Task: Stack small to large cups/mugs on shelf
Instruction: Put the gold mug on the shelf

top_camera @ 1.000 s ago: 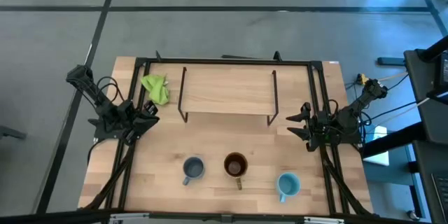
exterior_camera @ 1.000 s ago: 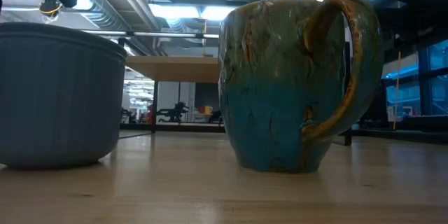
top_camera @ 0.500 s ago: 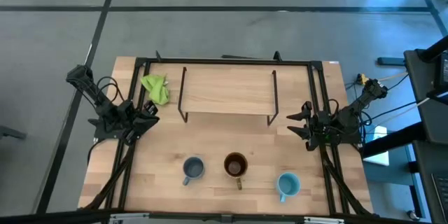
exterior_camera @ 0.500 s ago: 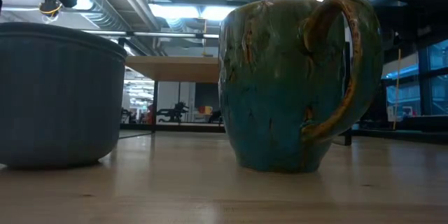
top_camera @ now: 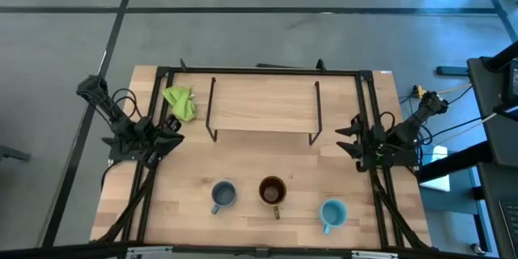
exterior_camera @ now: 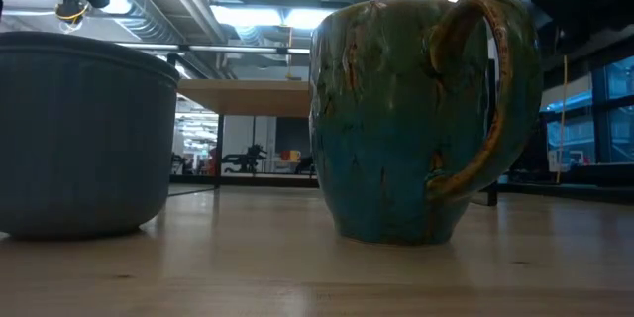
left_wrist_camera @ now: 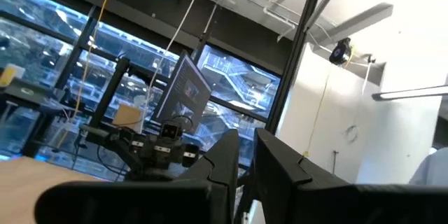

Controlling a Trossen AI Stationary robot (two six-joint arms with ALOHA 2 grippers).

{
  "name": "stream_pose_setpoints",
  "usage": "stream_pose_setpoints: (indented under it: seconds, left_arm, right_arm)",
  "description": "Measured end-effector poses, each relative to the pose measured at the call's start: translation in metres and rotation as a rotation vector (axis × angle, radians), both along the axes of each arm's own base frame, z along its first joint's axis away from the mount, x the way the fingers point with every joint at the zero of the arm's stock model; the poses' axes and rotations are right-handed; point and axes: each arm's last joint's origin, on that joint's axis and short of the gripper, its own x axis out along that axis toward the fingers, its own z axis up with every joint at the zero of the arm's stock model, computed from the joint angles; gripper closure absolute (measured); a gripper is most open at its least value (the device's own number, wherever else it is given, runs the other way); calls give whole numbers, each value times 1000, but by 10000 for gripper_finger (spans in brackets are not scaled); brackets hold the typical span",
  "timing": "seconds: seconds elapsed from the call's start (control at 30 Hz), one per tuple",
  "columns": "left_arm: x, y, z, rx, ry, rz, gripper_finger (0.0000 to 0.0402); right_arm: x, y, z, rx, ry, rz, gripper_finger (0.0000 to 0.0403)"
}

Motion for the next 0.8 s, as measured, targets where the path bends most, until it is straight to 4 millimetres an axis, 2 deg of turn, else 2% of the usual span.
stream_pose_setpoints:
  seconds: [0.2,0.8]
  left_arm:
    - [1,-1,-1,78,9,38,360]
    - [1,-1,-1,83,9,41,360]
  right_arm:
    - [-1,-1,3,-47,-17,-20,202]
    - [0,0,2,-39,-9,-15,202]
